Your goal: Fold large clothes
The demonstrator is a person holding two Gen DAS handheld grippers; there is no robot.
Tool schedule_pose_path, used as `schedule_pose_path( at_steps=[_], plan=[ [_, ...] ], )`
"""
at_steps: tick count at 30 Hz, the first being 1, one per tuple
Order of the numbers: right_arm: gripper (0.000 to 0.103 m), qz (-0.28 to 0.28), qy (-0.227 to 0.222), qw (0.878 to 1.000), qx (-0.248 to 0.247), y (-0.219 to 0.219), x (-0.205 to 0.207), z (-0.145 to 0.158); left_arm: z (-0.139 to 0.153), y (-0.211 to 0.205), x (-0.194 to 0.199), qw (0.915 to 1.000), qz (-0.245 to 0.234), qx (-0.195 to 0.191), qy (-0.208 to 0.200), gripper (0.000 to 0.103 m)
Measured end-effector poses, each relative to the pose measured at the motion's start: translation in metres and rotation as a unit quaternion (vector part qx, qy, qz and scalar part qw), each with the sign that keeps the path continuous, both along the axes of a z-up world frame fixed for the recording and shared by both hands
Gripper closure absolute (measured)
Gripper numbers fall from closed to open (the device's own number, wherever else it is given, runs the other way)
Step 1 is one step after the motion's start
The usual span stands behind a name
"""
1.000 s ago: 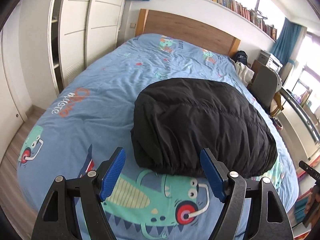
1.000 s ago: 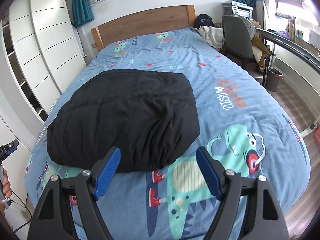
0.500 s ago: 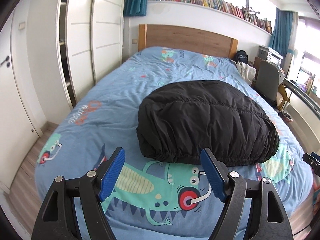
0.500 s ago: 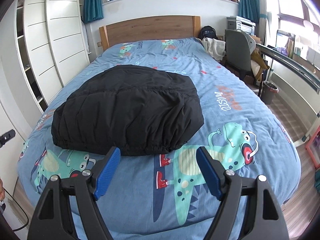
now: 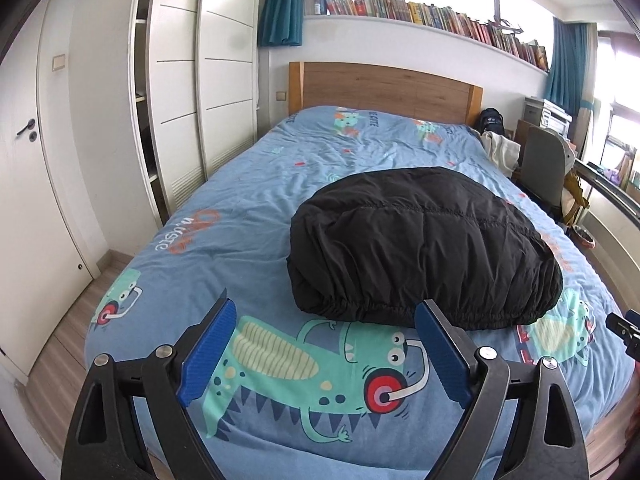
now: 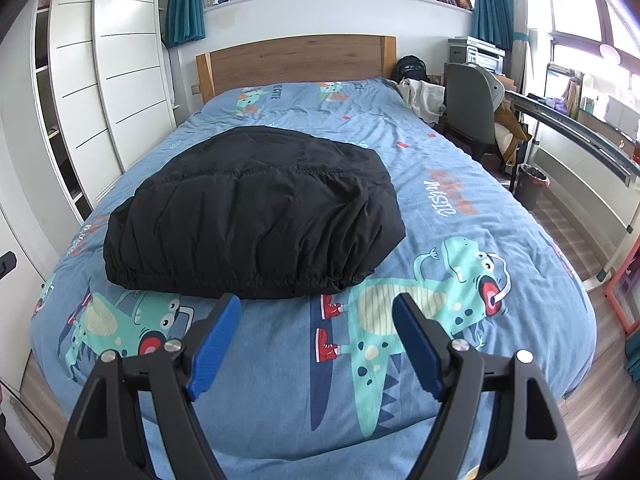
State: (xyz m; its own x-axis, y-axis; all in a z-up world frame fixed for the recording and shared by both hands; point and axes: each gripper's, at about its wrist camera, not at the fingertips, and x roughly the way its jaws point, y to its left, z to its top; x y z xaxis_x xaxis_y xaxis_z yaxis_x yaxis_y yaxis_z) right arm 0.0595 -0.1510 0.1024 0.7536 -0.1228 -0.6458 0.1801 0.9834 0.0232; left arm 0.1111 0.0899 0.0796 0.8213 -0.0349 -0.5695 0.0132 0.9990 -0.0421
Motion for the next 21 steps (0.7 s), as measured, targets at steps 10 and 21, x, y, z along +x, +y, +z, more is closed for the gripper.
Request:
schedule_pose_path(
  at_steps=[10,21],
  plan=[
    [0.025,0.001,-0.006,1.0,-0.018,0.011,-0.01,0.003,0.006,-0.016,-0.012,1.0,-0.006,0.0,-0.005,0.011],
    [0.025,0.001,-0.007,1.0,-0.01,0.016,-0.012,0.003,0.007,-0.026,-0.017,0.9998,-0.008,0.0,-0.016,0.008]
  ],
)
